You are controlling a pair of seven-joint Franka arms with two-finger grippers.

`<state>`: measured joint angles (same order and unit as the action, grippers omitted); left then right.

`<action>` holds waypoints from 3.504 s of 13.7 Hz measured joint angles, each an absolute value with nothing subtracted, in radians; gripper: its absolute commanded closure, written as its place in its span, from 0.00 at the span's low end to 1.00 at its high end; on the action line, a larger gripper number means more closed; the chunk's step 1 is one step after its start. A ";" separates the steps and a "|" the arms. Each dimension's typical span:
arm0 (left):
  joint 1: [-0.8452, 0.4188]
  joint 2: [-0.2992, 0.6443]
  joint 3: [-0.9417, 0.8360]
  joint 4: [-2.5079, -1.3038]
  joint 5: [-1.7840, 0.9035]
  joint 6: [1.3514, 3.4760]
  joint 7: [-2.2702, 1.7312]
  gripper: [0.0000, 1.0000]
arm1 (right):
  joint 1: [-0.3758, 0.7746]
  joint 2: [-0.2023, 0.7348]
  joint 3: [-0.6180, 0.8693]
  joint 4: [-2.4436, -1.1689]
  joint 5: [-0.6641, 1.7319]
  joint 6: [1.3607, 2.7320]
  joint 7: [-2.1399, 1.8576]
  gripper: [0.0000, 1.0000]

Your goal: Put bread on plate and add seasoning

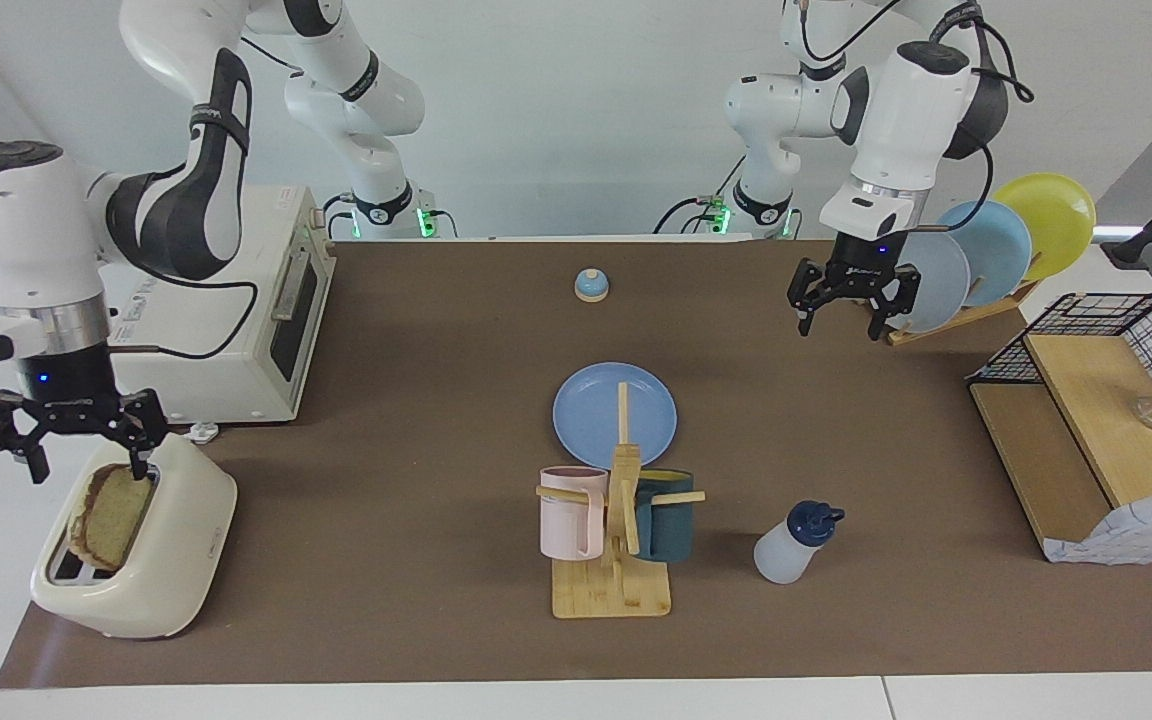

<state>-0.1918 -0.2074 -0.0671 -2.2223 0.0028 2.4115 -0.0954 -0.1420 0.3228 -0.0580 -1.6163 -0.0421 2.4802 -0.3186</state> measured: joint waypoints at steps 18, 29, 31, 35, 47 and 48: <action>-0.294 0.265 -0.021 -2.269 -0.004 3.195 -0.147 0.00 | -0.132 0.363 -0.049 -1.559 -0.209 2.435 -0.361 1.00; -0.740 0.473 0.412 -2.107 -0.221 3.295 -0.150 0.00 | 0.049 0.241 0.015 -1.359 -0.293 1.876 -0.438 1.00; -0.740 0.492 0.427 -2.091 -0.221 3.295 -0.150 0.00 | 0.126 0.221 0.021 -1.371 -0.292 1.810 -0.322 1.00; -0.742 0.543 0.430 -2.022 -0.221 3.295 -0.150 0.00 | 0.214 0.185 0.023 -1.482 -0.122 1.789 -0.110 1.00; -0.729 0.605 0.447 -1.918 -0.222 3.279 -0.150 0.00 | 0.396 0.108 0.024 -1.890 0.287 2.338 0.120 1.00; -0.723 0.611 0.447 -1.913 -0.222 3.278 -0.150 0.00 | 0.409 0.114 0.024 -1.910 0.314 2.393 0.130 1.00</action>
